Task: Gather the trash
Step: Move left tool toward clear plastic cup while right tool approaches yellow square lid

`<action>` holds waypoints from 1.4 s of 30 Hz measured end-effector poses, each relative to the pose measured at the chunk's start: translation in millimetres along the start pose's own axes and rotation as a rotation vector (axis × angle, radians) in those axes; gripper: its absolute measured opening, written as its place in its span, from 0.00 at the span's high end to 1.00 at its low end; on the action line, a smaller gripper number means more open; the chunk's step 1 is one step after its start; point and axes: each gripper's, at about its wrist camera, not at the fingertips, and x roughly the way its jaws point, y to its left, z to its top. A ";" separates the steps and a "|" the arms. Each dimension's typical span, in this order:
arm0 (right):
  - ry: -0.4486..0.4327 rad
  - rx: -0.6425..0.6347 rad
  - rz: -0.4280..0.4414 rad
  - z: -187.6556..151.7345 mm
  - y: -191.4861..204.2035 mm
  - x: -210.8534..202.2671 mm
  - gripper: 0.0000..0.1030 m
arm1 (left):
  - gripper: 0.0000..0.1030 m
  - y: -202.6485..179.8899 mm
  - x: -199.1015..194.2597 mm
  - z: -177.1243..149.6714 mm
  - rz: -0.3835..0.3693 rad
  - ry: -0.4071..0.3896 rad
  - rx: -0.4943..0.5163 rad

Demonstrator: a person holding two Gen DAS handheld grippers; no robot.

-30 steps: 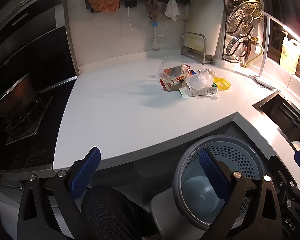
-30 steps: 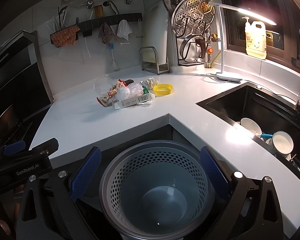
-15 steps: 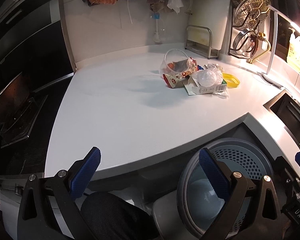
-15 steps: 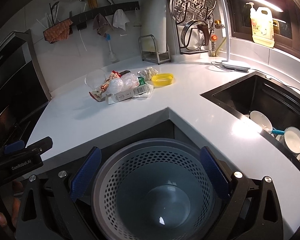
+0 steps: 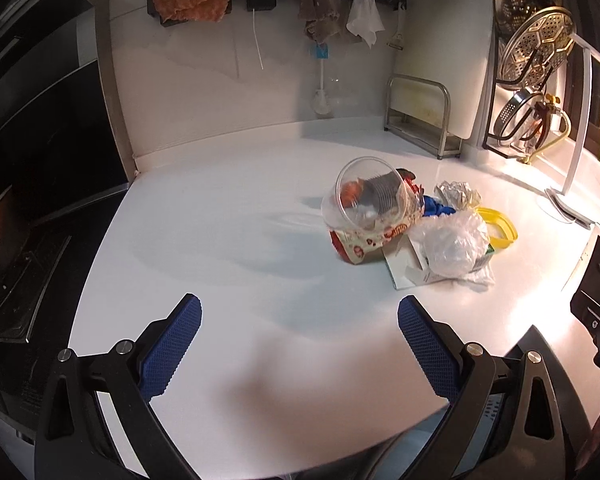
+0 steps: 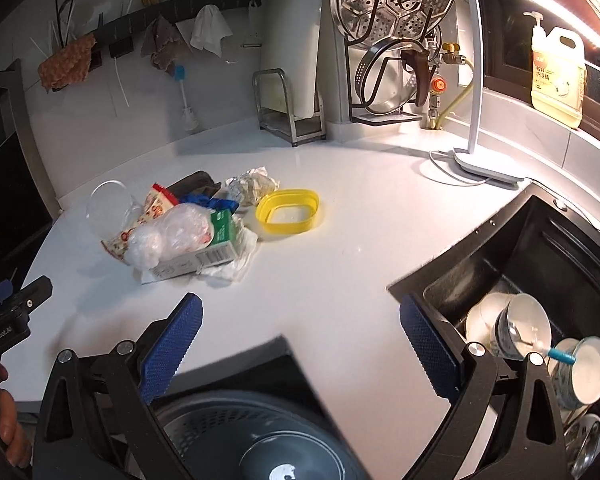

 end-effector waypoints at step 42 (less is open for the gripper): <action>0.238 -0.043 0.003 85.5 15.2 175.8 0.33 | 0.06 -7.3 58.1 30.1 0.004 -0.017 -0.010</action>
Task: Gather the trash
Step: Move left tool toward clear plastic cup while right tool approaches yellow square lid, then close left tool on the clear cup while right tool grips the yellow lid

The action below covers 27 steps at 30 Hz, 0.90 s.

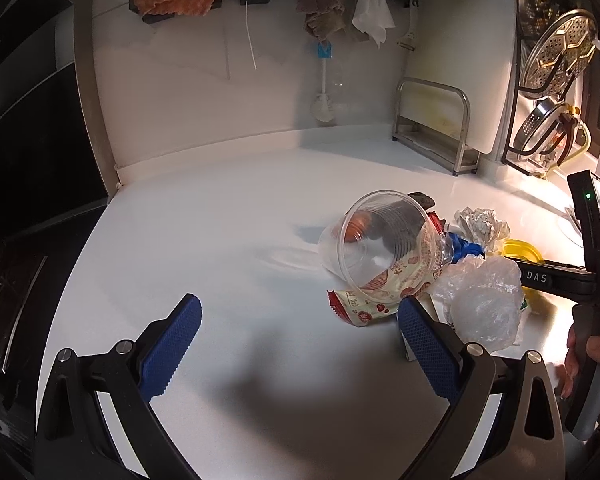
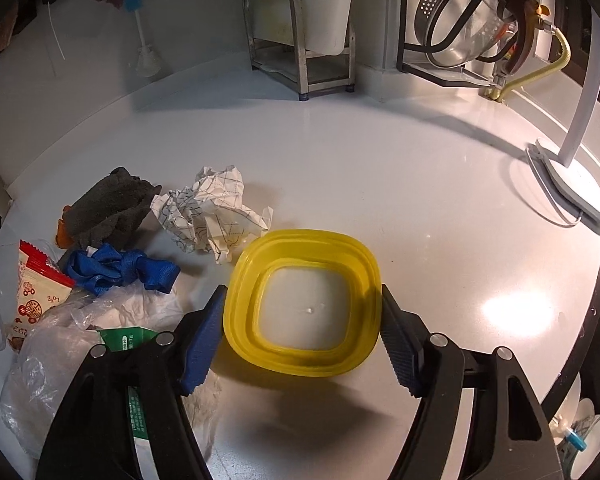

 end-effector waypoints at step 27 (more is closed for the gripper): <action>-0.048 0.160 0.134 -7.5 -36.6 -15.0 0.33 | 0.48 -12.5 70.0 29.2 0.008 0.077 0.005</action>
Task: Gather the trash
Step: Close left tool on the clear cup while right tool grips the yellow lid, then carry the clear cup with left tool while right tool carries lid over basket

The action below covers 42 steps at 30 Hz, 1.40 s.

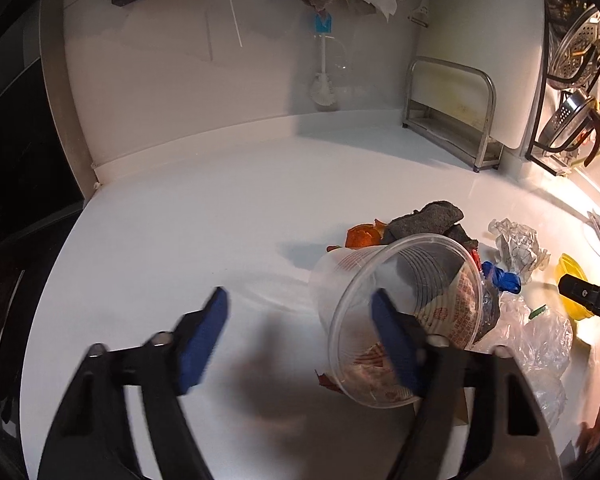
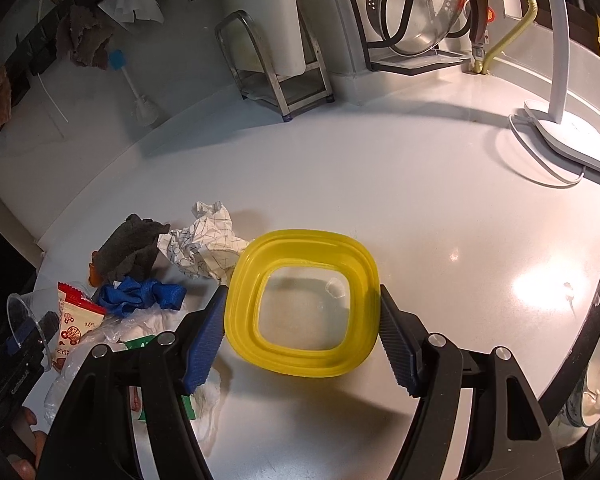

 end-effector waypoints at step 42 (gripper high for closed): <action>-0.117 0.017 -0.060 -287.4 1.9 -207.9 0.33 | 0.96 -8.2 -204.0 -185.9 -0.238 -0.037 0.152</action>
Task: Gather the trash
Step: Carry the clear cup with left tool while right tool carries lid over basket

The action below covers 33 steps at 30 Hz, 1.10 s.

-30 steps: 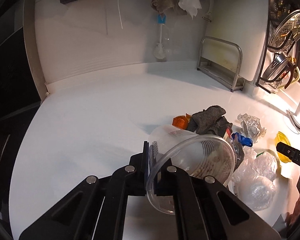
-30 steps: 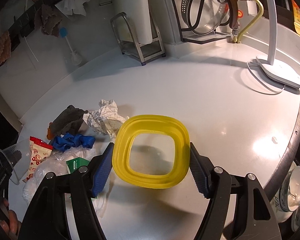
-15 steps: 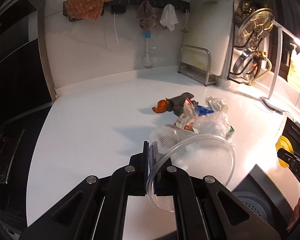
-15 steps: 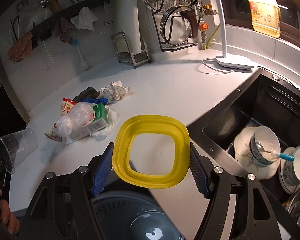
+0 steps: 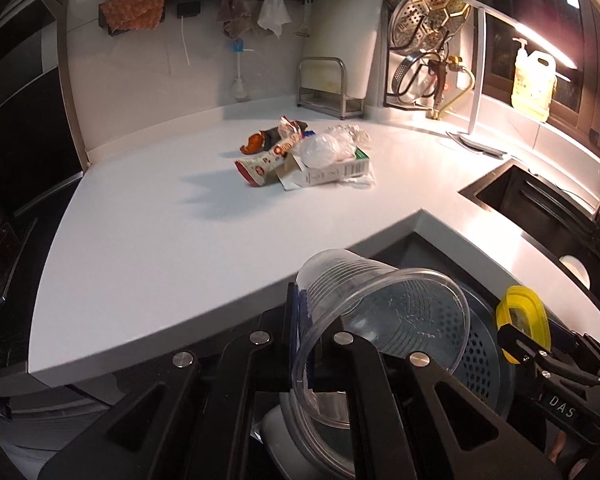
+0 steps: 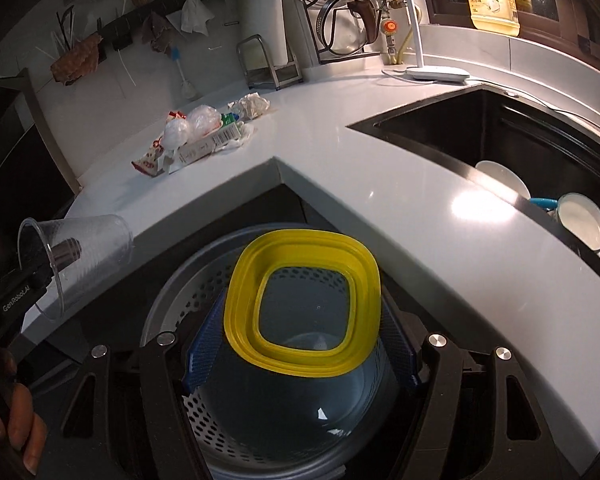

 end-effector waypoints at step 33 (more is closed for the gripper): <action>0.134 -0.037 -0.008 -32.3 -3.1 30.0 0.29 | 0.89 -25.8 38.9 -49.5 -0.049 0.220 0.035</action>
